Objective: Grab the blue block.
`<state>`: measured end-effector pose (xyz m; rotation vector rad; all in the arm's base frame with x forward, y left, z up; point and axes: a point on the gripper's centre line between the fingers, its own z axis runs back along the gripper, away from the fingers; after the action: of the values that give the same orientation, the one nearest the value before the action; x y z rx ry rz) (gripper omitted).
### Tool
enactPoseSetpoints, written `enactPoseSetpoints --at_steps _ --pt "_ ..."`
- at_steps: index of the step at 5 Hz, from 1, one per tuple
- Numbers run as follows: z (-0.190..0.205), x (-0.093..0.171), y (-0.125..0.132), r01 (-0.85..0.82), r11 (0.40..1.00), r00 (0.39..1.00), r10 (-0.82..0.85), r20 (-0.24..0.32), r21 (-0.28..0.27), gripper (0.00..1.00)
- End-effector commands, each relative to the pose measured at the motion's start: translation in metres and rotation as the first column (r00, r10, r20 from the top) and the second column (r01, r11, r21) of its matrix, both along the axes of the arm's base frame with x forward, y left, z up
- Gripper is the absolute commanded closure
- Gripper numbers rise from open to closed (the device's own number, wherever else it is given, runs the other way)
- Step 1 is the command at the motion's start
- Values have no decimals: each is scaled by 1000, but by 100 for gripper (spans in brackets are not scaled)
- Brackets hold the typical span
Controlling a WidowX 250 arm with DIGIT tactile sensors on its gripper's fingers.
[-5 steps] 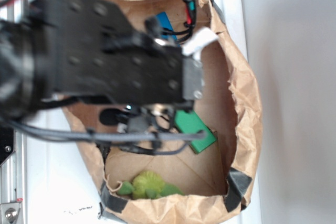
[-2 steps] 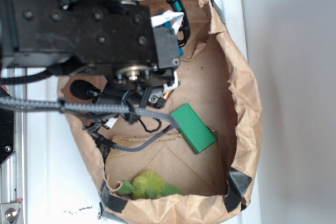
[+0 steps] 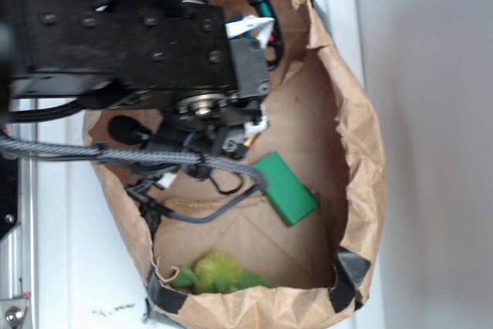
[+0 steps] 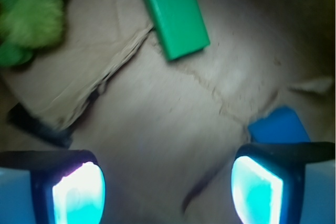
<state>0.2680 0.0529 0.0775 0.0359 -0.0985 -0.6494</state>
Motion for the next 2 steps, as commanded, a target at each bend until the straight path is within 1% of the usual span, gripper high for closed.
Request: enactPoseSetpoints --at_steps 1,2 --pt "-4 31 25 -12 999 998 10 58 48 0" --pt "-8 32 27 30 998 997 -34 74 51 0"
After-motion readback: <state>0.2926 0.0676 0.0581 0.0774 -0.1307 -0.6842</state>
